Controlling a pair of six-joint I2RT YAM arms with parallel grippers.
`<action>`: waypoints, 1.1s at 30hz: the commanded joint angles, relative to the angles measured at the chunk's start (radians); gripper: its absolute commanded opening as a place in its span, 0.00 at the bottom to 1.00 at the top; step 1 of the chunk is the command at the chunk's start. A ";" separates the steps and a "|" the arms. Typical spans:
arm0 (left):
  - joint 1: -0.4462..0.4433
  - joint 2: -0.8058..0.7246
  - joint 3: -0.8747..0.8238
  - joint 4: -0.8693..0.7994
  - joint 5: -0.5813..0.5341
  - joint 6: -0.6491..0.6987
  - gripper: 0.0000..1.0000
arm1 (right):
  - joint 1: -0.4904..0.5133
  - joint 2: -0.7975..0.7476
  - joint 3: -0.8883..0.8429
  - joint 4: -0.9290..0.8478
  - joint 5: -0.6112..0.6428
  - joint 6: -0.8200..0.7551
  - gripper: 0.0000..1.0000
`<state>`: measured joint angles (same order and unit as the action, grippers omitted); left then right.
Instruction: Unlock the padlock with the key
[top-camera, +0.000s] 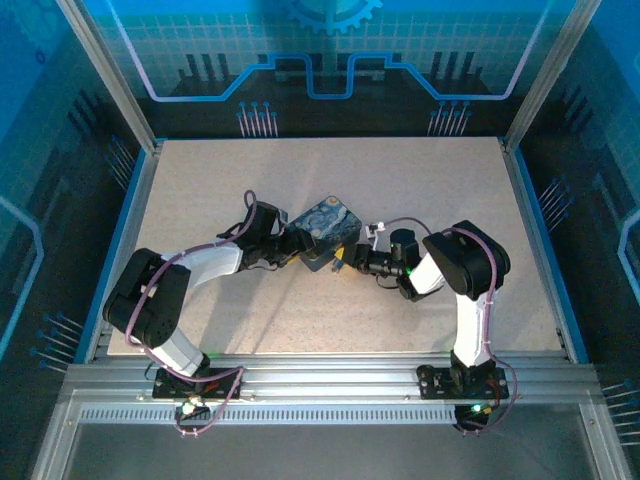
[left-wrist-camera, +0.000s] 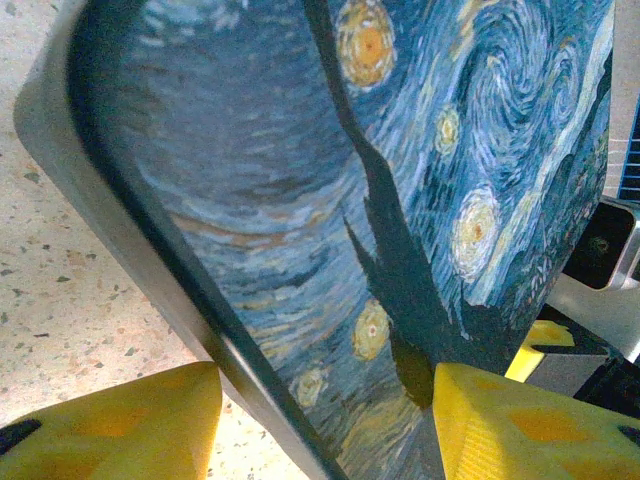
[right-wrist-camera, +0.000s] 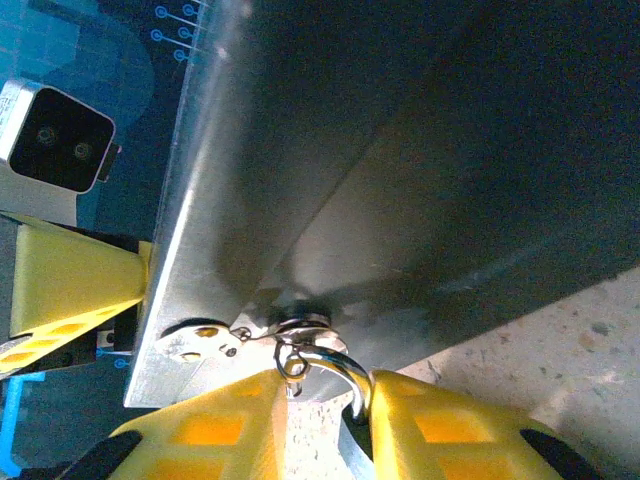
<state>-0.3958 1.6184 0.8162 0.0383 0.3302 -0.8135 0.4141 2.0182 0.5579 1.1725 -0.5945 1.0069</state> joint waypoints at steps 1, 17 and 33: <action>-0.013 0.015 -0.010 -0.043 -0.008 -0.001 0.58 | 0.014 -0.014 -0.022 -0.016 0.012 -0.002 0.25; -0.013 0.012 -0.013 -0.044 -0.010 0.000 0.58 | 0.014 -0.036 -0.029 -0.035 0.034 -0.002 0.08; -0.036 -0.015 -0.056 -0.054 -0.013 -0.017 0.58 | 0.006 -0.062 -0.075 0.016 0.093 0.123 0.05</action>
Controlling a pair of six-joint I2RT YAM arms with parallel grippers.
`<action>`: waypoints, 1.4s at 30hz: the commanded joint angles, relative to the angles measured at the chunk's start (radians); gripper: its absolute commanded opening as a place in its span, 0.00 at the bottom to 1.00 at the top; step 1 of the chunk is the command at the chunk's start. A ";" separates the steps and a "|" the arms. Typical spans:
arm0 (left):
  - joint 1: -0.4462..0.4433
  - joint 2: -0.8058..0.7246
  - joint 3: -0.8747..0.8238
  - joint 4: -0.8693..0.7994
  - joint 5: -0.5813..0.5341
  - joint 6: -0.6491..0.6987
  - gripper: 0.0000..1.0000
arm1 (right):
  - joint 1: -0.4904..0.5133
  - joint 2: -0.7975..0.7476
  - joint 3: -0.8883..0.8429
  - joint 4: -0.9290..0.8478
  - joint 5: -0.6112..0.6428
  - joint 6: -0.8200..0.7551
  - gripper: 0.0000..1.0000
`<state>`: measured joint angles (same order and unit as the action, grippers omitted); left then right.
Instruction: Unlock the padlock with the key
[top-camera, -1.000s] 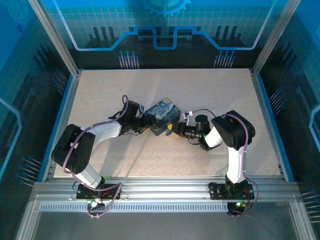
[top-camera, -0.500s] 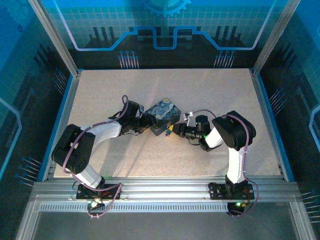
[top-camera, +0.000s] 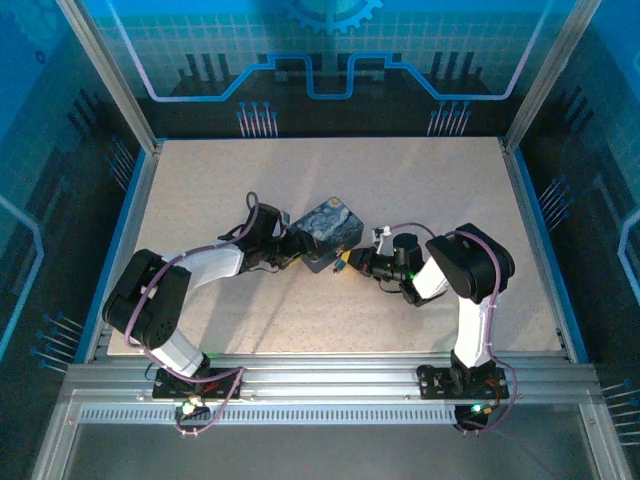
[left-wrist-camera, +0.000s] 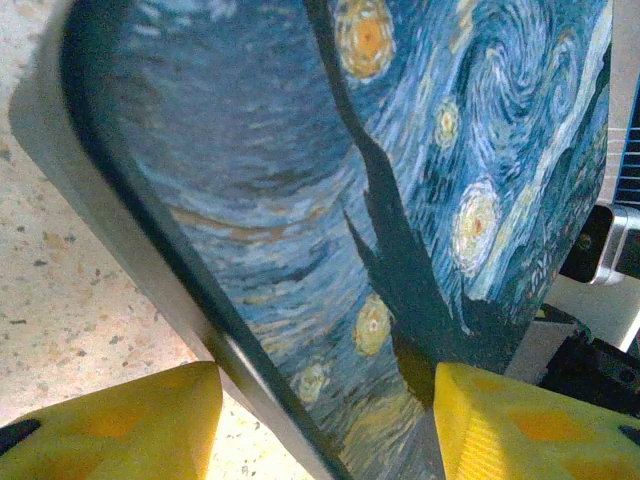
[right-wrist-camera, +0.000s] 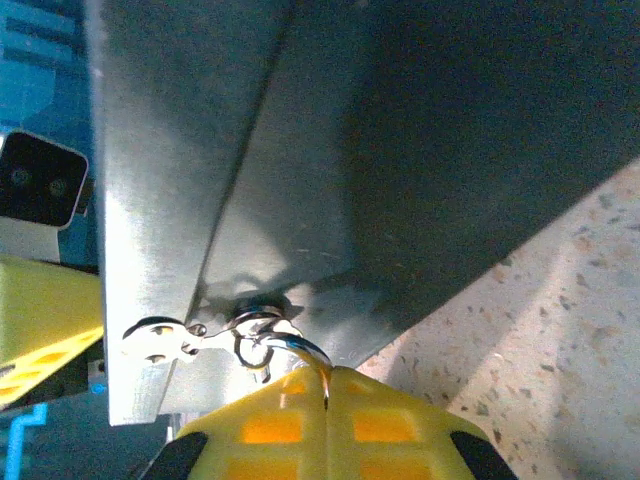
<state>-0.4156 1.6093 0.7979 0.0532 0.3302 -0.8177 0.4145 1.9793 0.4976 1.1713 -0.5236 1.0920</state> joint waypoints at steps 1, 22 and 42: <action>-0.016 -0.009 -0.042 -0.068 -0.014 -0.014 0.58 | 0.005 -0.026 -0.017 0.019 0.024 0.046 0.05; -0.009 -0.014 -0.040 -0.083 -0.019 -0.002 0.59 | -0.029 -0.075 -0.032 -0.002 0.082 0.107 0.05; 0.129 0.110 0.138 -0.147 0.001 0.148 0.60 | -0.112 -0.517 0.047 -0.741 -0.024 -0.363 0.04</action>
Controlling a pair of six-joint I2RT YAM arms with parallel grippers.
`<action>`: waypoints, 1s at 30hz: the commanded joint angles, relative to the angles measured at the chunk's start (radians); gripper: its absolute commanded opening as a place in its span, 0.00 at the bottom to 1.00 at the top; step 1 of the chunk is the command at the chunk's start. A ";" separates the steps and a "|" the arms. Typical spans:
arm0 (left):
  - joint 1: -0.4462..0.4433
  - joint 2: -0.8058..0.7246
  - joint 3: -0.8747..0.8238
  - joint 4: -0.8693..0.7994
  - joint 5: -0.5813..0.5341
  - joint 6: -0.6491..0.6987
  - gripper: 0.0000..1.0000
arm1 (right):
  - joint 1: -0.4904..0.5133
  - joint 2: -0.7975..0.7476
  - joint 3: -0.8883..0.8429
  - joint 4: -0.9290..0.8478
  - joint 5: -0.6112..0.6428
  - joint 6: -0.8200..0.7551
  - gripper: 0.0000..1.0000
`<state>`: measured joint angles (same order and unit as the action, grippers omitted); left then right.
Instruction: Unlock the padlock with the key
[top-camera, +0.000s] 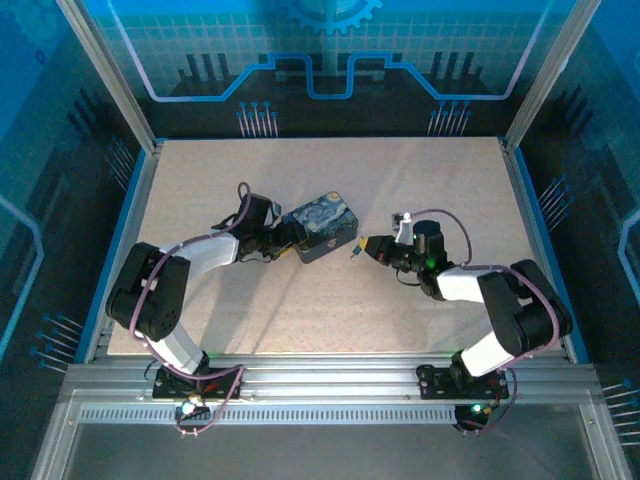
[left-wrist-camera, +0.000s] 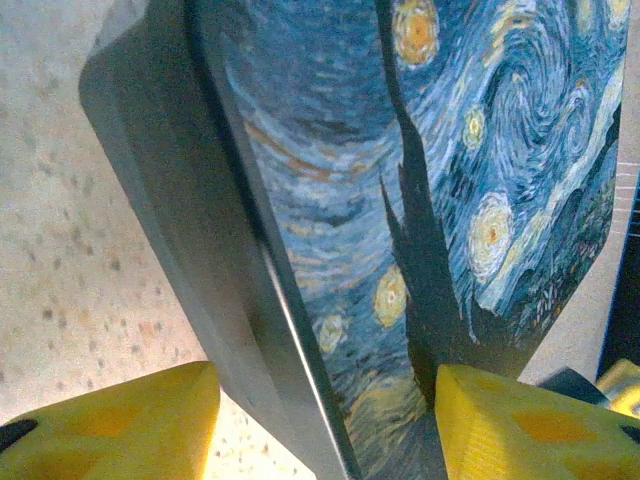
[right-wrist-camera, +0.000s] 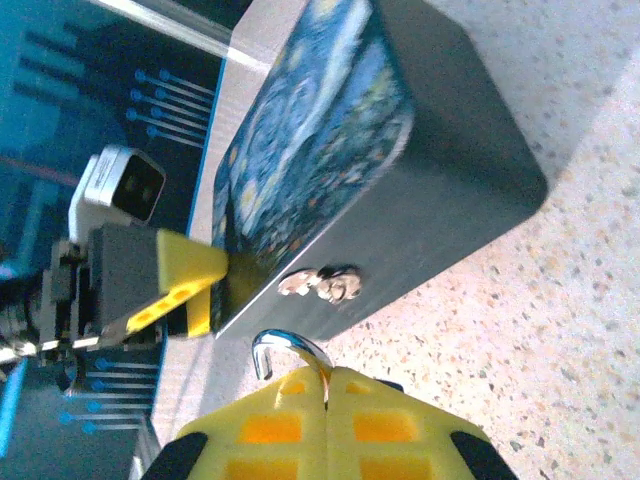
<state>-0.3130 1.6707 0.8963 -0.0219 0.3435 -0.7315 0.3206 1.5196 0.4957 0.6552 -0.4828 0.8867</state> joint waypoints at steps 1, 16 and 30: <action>0.034 0.062 0.056 -0.073 -0.007 0.071 0.60 | -0.022 -0.083 0.057 -0.272 -0.066 -0.185 0.04; 0.071 0.040 0.118 -0.015 -0.072 0.141 0.82 | -0.028 -0.352 0.150 -0.891 -0.057 -0.449 0.05; 0.071 -0.499 -0.210 0.013 -0.289 0.122 0.96 | 0.031 -0.331 0.206 -1.192 0.052 -0.524 0.05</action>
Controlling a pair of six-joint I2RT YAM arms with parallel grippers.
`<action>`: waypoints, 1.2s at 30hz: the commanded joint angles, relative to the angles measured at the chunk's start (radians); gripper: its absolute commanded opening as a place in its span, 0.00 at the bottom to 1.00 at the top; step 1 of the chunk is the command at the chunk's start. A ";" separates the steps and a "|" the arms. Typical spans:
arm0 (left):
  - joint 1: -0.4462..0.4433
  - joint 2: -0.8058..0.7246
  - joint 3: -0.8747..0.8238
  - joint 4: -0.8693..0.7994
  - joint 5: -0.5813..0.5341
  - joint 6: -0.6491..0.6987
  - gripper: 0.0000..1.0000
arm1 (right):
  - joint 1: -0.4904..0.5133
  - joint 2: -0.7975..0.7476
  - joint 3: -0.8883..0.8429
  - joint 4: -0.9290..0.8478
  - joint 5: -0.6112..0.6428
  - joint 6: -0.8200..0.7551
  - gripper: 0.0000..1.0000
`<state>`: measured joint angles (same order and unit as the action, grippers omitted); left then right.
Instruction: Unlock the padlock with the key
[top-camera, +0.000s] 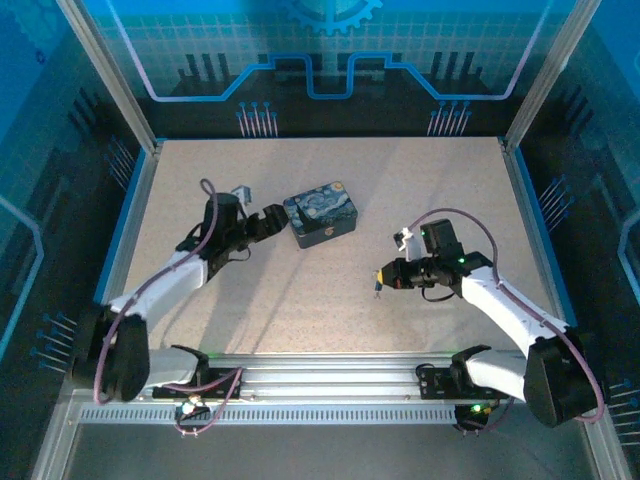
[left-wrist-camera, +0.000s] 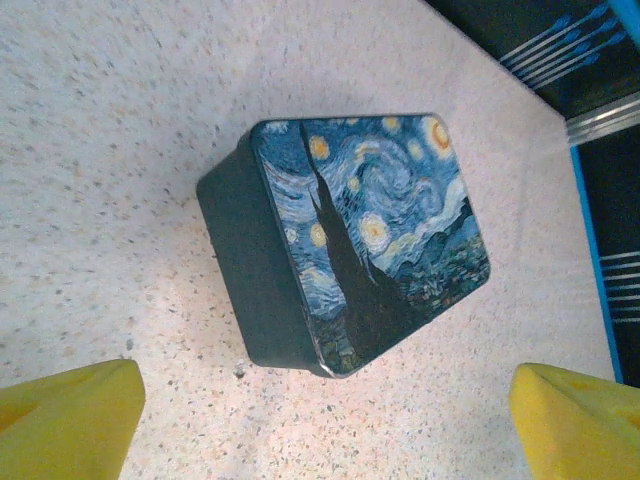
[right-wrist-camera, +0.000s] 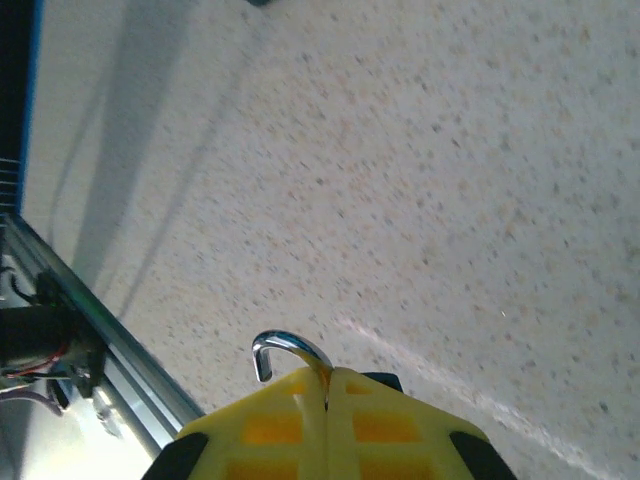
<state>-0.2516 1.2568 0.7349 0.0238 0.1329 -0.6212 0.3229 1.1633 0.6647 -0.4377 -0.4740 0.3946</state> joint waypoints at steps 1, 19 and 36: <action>0.009 -0.124 -0.066 -0.055 -0.091 0.014 0.97 | 0.041 0.044 0.042 -0.105 0.057 -0.033 0.05; 0.016 -0.433 -0.198 -0.254 -0.135 0.011 0.99 | 0.246 0.446 0.199 0.004 0.132 -0.001 0.06; 0.044 -0.413 -0.177 -0.260 -0.145 -0.003 0.99 | 0.192 0.257 0.185 -0.005 0.264 -0.078 0.34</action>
<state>-0.2279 0.8452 0.5461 -0.2188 0.0029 -0.6262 0.5488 1.4902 0.8455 -0.4110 -0.2638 0.3603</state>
